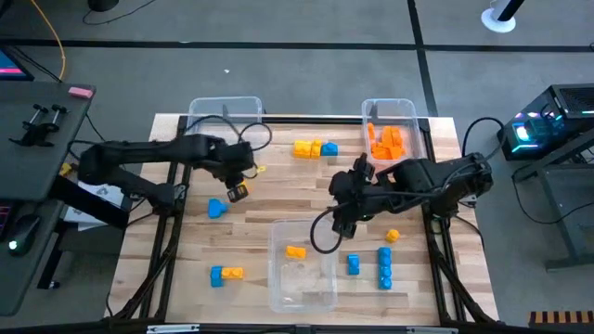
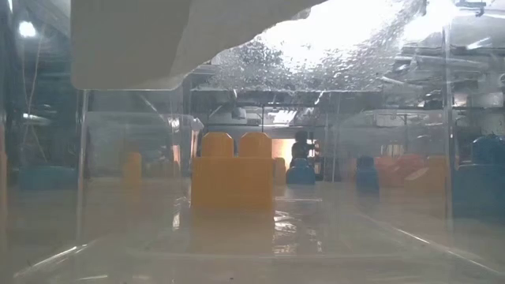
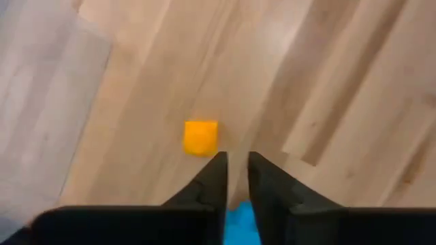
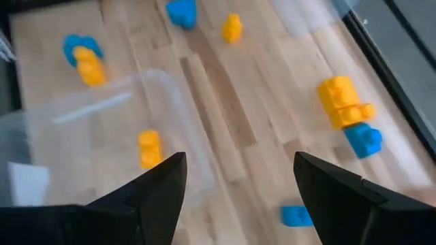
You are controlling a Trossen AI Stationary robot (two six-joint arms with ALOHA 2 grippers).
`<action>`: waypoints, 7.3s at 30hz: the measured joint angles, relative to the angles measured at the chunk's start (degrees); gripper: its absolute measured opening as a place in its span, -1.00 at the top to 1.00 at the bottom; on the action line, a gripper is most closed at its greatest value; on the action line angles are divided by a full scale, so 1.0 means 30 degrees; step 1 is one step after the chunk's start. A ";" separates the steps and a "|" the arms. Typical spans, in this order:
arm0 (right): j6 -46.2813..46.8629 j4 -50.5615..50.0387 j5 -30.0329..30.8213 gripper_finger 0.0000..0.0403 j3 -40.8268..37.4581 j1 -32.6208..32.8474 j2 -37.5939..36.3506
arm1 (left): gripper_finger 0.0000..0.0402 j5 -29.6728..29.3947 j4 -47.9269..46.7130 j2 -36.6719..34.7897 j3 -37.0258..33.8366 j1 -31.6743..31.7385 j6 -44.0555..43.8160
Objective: Sort blocks
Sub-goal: Put the yellow game piece into the bottom transparent bin
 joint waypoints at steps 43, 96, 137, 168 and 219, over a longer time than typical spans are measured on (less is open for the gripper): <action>0.1956 -0.0413 0.0123 -0.33 -0.0089 0.0575 0.0000 | 0.54 0.1211 0.1424 0.6424 -0.1980 0.2015 0.0955; 0.0046 -0.2997 0.1797 -0.33 -0.0060 0.4351 -0.0036 | -0.20 -0.1910 0.0940 0.3034 0.6396 -1.7268 -0.9602; 0.5603 -0.2840 0.0837 -0.33 -0.0060 0.3322 -0.0029 | -0.21 0.0650 0.9104 0.6919 -0.2287 -1.8186 -0.9096; 0.5361 -0.2993 0.0889 -0.33 -0.0052 0.3562 -0.0423 | 0.49 -0.4604 1.3060 0.2417 0.3016 -1.2474 -0.3203; 1.3379 0.7863 -0.8342 -0.33 -2.6958 0.1224 -1.3046 | -0.30 -1.1067 1.9725 -0.6985 -0.4911 -1.1274 -0.7074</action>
